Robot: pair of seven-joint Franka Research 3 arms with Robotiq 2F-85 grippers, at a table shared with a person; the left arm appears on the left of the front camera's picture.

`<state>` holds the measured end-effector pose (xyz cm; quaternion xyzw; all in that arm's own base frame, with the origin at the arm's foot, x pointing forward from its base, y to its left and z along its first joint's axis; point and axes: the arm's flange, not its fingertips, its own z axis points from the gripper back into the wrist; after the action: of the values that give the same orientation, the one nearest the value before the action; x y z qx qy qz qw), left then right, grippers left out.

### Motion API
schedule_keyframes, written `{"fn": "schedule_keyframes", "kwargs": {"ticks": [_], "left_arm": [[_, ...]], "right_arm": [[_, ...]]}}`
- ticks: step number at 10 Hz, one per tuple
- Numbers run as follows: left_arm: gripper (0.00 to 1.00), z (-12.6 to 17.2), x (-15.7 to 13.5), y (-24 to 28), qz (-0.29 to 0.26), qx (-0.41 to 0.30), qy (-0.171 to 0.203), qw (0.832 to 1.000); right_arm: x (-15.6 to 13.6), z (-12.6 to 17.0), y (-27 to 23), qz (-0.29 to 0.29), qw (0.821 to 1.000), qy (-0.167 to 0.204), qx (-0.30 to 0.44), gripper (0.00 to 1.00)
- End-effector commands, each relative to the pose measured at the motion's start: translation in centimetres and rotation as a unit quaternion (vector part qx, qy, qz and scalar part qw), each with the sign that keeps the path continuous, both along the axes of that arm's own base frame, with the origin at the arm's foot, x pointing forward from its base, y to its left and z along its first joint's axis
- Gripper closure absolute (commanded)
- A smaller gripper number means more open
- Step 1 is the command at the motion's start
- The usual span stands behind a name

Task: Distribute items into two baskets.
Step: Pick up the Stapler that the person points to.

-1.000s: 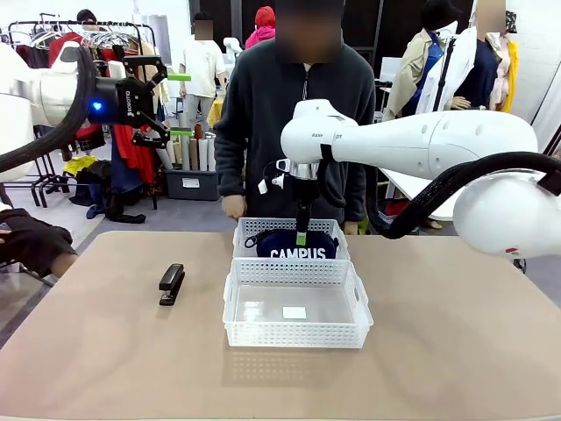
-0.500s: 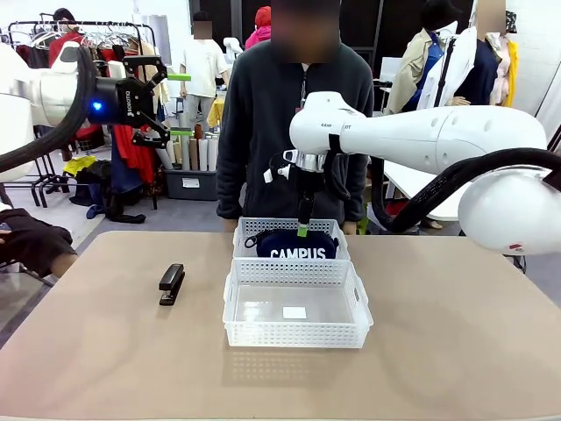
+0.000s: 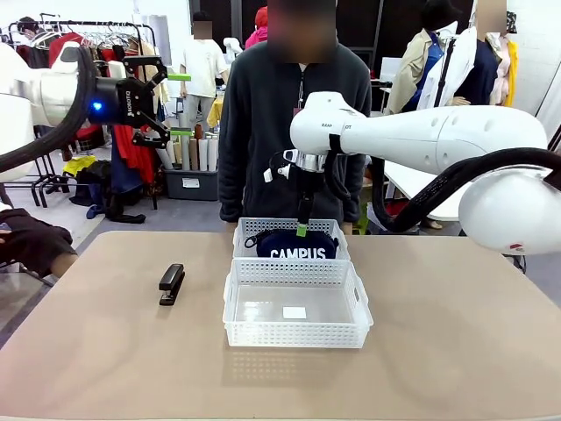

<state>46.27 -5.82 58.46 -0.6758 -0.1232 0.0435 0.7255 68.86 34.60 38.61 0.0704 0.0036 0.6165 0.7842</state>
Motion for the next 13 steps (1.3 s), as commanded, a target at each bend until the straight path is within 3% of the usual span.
{"fn": "schedule_keyframes", "kwargs": {"ticks": [1, 5, 8, 10, 11, 13], "left_arm": [[0.00, 0.2, 0.0, 0.0, -0.001, -0.003, 0.001, 1.000], [0.00, 0.2, 0.0, 0.0, -0.001, -0.003, 0.001, 1.000], [0.00, 0.2, 0.0, 0.0, -0.001, -0.003, 0.001, 1.000], [0.00, 0.2, 0.0, 0.0, -0.001, -0.003, 0.001, 1.000], [0.00, 0.2, 0.0, 0.0, -0.001, -0.003, 0.001, 1.000], [0.00, 0.2, 0.0, 0.0, -0.001, -0.003, 0.001, 1.000]], "right_arm": [[-0.1, 0.3, -0.1, 0.001, 1.000, 0.001, -0.002, 0.00], [0.0, 0.0, 0.0, 0.000, 1.000, 0.000, 0.000, 0.00], [0.1, 5.9, -1.3, -0.122, 0.992, 0.014, 0.028, 0.00], [0.4, 9.2, -2.7, -0.260, 0.964, 0.049, 0.019, 0.00], [0.8, 10.8, -4.4, -0.328, 0.942, 0.076, 0.020, 0.00], [0.2, 13.6, -7.0, -0.434, 0.892, 0.093, 0.080, 0.00]]}}
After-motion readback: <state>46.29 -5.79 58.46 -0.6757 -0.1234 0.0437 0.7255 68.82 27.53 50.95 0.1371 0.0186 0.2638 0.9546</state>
